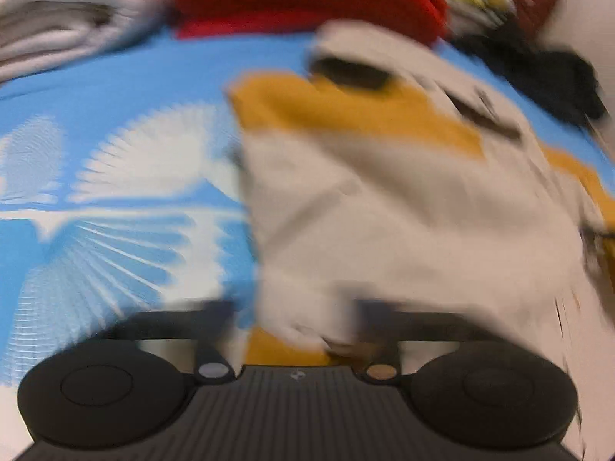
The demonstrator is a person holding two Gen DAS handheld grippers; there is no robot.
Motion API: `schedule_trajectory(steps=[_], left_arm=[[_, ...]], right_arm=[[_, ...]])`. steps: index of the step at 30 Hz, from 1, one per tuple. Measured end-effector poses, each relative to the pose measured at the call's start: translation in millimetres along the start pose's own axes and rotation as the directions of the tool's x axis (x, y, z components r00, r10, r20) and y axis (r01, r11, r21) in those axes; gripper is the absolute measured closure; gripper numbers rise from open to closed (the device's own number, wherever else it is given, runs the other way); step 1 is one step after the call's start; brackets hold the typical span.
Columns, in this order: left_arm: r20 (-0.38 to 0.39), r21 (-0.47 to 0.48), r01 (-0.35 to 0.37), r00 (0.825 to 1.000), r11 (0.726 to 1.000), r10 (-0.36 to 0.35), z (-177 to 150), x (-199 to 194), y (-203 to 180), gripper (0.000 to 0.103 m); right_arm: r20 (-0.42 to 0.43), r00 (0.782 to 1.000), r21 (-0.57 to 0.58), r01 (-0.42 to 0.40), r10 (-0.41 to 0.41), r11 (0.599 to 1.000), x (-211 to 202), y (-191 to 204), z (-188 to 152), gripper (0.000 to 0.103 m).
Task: Fold large clothes
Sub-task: 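Fold the sleeve across the jacket body with the left gripper while the right gripper pinches the body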
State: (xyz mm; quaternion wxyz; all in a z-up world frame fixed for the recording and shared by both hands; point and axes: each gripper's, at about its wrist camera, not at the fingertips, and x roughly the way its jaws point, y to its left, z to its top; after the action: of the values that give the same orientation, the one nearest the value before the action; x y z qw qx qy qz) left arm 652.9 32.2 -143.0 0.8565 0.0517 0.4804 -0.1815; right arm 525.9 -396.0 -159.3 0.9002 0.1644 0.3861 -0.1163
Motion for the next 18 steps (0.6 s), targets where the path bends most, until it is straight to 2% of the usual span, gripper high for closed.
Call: schedule_trajectory(steps=[1, 2, 5, 6, 7, 8, 9, 10, 11, 12, 13, 14, 15, 17, 18], left_arm=[[0.019, -0.001, -0.033, 0.999, 0.999, 0.033, -3, -5, -4, 0.090], [0.036, 0.020, -0.037, 0.999, 0.999, 0.036, -3, -11, -2, 0.092], [0.046, -0.004, -0.010, 0.999, 1.000, 0.010, -7, -31, 26, 0.095], [0.035, -0.010, -0.040, 0.999, 0.999, 0.040, -10, -30, 37, 0.101], [0.014, 0.009, -0.124, 0.992, 0.992, 0.124, -16, -24, 45, 0.103], [-0.017, 0.026, -0.186, 0.982, 0.982, 0.186, -23, -14, 50, 0.103], [-0.031, 0.019, -0.211, 0.977, 0.977, 0.212, -31, -8, 59, 0.103], [0.004, -0.021, -0.192, 0.981, 0.981, 0.192, -34, -14, 63, 0.103], [0.008, -0.059, -0.176, 0.984, 0.983, 0.177, -34, -20, 67, 0.103], [0.021, -0.100, -0.136, 0.990, 0.986, 0.138, -32, -29, 69, 0.101], [0.043, -0.119, -0.101, 0.993, 0.988, 0.107, -30, -37, 68, 0.096], [0.074, -0.123, -0.067, 0.994, 0.990, 0.077, -25, -46, 64, 0.088], [0.111, -0.117, -0.036, 0.993, 0.992, 0.049, -22, -55, 58, 0.081], [0.169, -0.068, 0.006, 0.986, 0.998, 0.005, -18, -70, 37, 0.032], [0.180, -0.026, 0.009, 0.984, 1.000, -0.004, -19, -74, 26, 0.025]], right_arm=[[-0.004, 1.000, -0.018, -0.022, 0.022, 1.000, -4, 1, -1, 0.102], [-0.006, 1.000, -0.014, -0.026, 0.026, 1.000, -11, 5, 2, 0.102], [0.018, 0.996, 0.010, -0.091, 0.091, 0.996, -46, 7, 18, 0.102], [0.012, 0.993, 0.022, -0.116, 0.115, 0.993, -52, 4, 21, 0.102], [0.001, 0.992, 0.028, -0.124, 0.124, 0.992, -50, 1, 20, 0.102], [-0.023, 0.996, 0.023, -0.086, 0.086, 0.996, -41, -2, 17, 0.102], [-0.052, 0.998, 0.001, -0.020, 0.020, 1.000, -27, -3, 11, 0.102], [-0.087, 0.996, -0.009, 0.015, -0.016, 1.000, -12, -7, 5, 0.101], [-0.112, 0.994, 0.000, 0.006, -0.006, 1.000, 1, -11, -3, 0.101], [-0.074, 0.997, 0.004, -0.012, 0.012, 1.000, -3, -14, -8, 0.092], [-0.040, 0.999, 0.007, -0.032, 0.032, 0.999, -10, -14, -10, 0.083], [-0.022, 0.998, 0.014, -0.051, 0.052, 0.999, -17, -15, -10, 0.052], [-0.003, 0.998, 0.017, -0.065, 0.065, 0.998, -25, -14, -11, 0.029], [0.070, 0.996, 0.008, -0.053, 0.053, 0.999, -42, -13, -11, 0.026], [0.084, 0.995, -0.012, -0.060, 0.060, 0.998, -48, -11, -11, 0.026]])
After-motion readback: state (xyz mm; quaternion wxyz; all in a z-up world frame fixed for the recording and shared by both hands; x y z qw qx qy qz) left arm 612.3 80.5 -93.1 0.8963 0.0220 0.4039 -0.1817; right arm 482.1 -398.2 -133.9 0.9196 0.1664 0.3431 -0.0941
